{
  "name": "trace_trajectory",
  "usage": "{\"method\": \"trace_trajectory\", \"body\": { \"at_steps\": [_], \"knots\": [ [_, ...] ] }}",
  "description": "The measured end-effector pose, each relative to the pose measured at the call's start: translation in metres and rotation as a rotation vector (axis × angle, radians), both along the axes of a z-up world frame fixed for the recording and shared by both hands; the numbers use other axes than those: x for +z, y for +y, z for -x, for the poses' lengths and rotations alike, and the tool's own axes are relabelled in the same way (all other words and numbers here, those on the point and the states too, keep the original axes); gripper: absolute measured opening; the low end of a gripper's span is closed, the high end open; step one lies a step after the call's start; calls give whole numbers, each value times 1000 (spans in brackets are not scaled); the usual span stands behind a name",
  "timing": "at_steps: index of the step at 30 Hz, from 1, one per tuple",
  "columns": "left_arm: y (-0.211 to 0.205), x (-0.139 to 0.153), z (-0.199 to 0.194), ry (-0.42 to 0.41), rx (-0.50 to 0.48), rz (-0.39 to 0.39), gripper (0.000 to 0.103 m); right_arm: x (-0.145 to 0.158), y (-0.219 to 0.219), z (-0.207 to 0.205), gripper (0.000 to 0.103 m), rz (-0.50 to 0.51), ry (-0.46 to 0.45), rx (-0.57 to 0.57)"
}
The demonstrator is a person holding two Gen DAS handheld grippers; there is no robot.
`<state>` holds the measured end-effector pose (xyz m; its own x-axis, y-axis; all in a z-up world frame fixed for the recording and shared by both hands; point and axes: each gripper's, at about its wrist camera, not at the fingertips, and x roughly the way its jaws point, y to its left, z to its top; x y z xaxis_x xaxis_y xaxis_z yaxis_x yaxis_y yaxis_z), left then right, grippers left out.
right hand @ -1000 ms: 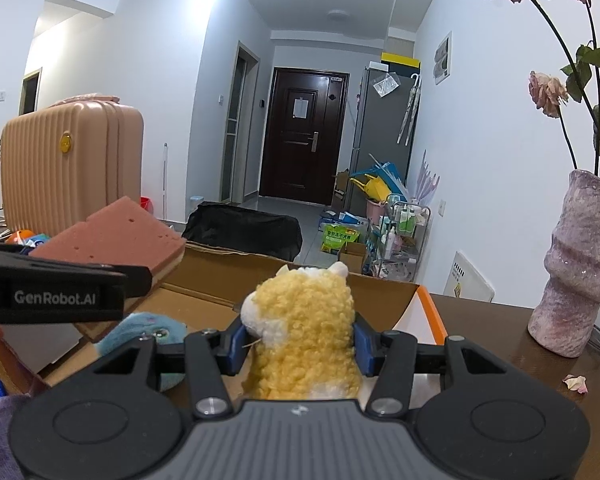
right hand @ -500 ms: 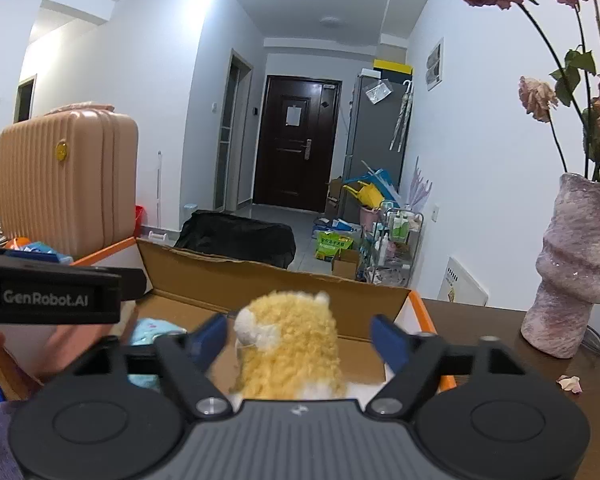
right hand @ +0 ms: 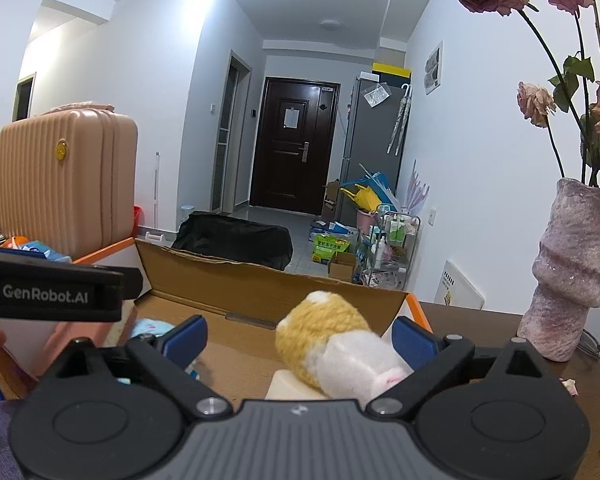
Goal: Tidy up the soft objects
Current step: 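Open both grippers to drop the sponge and plush into the box, then withdraw both grippers from the box back toward the remaining items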
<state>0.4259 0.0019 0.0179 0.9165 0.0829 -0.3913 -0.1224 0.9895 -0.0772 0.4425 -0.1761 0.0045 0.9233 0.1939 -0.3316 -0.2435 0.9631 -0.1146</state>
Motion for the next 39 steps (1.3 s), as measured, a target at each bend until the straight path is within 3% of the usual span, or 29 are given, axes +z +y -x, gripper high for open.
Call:
{"method": "trace_trajectory", "body": {
  "at_steps": [10, 23, 35, 39],
  "knots": [
    [2, 0, 2, -12, 14, 16, 103, 0, 3, 7, 102, 6, -6, 2],
    [-21, 3, 41, -92, -54, -115, 103, 3, -2, 33, 102, 45, -31, 25],
    [-3, 5, 75, -91, -17, -102, 103, 11, -23, 71, 102, 51, -87, -13],
    [10, 14, 92, -132, 22, -66, 103, 20, -32, 87, 102, 43, -123, -36]
  ]
}}
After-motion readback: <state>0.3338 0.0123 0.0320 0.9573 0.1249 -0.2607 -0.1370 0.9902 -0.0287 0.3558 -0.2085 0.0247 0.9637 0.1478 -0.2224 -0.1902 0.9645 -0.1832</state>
